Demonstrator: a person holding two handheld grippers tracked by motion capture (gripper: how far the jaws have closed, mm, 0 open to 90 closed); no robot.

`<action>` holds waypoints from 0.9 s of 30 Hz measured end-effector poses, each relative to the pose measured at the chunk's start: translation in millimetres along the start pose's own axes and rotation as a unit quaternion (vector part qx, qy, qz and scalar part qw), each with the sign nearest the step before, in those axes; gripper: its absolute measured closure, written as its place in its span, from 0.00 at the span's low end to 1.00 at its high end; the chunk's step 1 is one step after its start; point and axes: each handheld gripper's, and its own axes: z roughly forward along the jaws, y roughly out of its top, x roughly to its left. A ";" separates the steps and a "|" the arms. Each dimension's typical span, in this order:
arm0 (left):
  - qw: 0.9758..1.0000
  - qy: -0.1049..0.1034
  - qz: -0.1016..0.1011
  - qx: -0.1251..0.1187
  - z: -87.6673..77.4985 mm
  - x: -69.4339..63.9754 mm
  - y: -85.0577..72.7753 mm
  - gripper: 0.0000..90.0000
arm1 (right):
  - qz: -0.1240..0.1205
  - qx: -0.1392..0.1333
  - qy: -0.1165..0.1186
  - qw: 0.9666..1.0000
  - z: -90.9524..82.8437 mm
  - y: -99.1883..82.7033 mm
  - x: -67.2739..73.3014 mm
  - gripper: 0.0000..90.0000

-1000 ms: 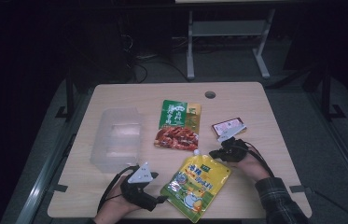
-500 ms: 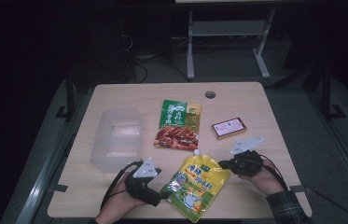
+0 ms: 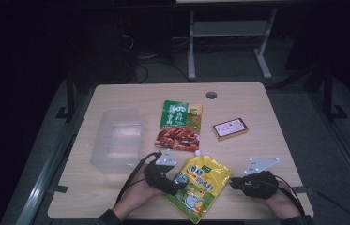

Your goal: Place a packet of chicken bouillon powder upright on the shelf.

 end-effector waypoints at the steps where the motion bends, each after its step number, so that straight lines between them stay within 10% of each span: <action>1: 1.000 0.001 0.000 0.000 3.5 0.8 1.9 0.16 | 0.003 0.001 -0.004 1.000 -0.5 -2.7 1.7 0.79; 14: 0.999 -0.012 -0.036 0.012 31.2 12.6 9.8 0.18 | 0.006 0.000 -0.016 1.000 -2.2 -10.8 6.5 0.60; 27: 0.999 0.006 -0.029 0.016 34.5 7.2 15.5 0.58 | 0.003 0.001 -0.014 1.000 1.6 -9.0 7.1 0.59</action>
